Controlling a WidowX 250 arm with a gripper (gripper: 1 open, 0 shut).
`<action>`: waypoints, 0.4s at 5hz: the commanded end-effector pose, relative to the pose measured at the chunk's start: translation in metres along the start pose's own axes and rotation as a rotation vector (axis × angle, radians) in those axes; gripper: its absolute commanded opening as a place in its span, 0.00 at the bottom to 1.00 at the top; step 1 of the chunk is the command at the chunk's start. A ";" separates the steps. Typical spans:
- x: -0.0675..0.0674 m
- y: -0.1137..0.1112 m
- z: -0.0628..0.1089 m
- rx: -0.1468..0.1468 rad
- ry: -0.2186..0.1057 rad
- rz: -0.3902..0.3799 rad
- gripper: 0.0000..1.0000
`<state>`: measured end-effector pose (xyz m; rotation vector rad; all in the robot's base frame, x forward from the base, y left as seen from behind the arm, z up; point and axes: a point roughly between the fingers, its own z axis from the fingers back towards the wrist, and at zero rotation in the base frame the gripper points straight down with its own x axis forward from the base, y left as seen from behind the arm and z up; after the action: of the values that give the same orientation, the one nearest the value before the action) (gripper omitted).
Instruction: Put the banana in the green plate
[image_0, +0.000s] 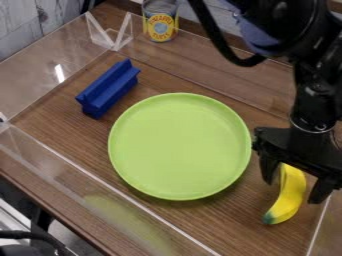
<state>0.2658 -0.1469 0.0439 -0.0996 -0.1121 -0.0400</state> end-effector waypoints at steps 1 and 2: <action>0.005 -0.006 0.022 -0.028 -0.066 -0.016 1.00; 0.006 -0.006 0.022 -0.030 -0.070 -0.018 1.00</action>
<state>0.2652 -0.1459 0.0495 -0.1025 -0.1278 -0.0428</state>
